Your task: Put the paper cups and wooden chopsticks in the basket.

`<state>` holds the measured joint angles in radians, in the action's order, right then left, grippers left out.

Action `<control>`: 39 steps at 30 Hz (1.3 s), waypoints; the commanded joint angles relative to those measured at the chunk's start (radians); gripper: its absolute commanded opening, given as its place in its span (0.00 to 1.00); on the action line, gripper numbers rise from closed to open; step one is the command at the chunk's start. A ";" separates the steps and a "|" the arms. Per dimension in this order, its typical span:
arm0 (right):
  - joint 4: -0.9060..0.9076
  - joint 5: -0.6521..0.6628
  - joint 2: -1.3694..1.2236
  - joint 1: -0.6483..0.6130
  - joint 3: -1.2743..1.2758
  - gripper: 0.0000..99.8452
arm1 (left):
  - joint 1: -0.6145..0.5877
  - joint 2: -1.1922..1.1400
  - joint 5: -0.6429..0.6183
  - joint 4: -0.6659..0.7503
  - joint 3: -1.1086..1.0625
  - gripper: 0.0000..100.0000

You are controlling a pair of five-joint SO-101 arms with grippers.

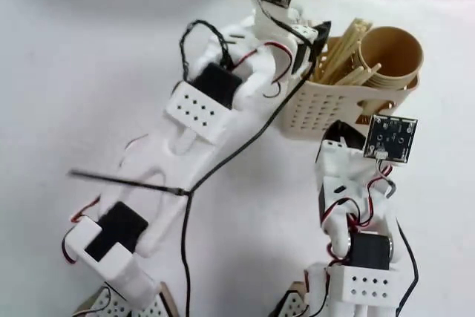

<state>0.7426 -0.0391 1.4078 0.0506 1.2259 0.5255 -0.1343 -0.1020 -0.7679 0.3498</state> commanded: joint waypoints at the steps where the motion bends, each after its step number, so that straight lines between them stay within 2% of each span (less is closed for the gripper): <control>1: -0.019 0.002 0.007 0.005 -0.005 0.02 | 0.015 0.051 0.083 -0.158 0.161 0.15; 5: -0.019 0.002 0.007 0.005 -0.005 0.02 | 0.008 0.051 0.184 -0.308 0.275 0.01; 7: -0.019 0.003 0.007 0.005 -0.005 0.02 | 0.007 0.051 0.227 -0.397 0.325 0.03; 22: -0.016 0.003 0.007 -0.004 0.008 0.02 | -0.012 0.053 0.226 -0.999 0.827 0.02; 27: -0.012 0.003 0.013 -0.022 0.008 0.02 | -0.124 0.053 0.184 -1.019 0.957 0.02; 31: -0.012 0.003 0.007 -0.064 0.008 0.02 | -0.176 0.059 0.183 -1.022 0.977 0.02; 36: -0.013 0.044 0.005 -0.114 0.037 0.02 | -0.177 0.191 0.183 -1.023 0.974 0.02; 39: -0.012 0.058 0.013 -0.142 0.051 0.02 | -0.174 0.320 0.181 -1.023 0.896 0.02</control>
<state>0.7426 0.0008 1.4078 -0.0690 1.2827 0.3521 0.0545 0.0898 -1.7883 1.2935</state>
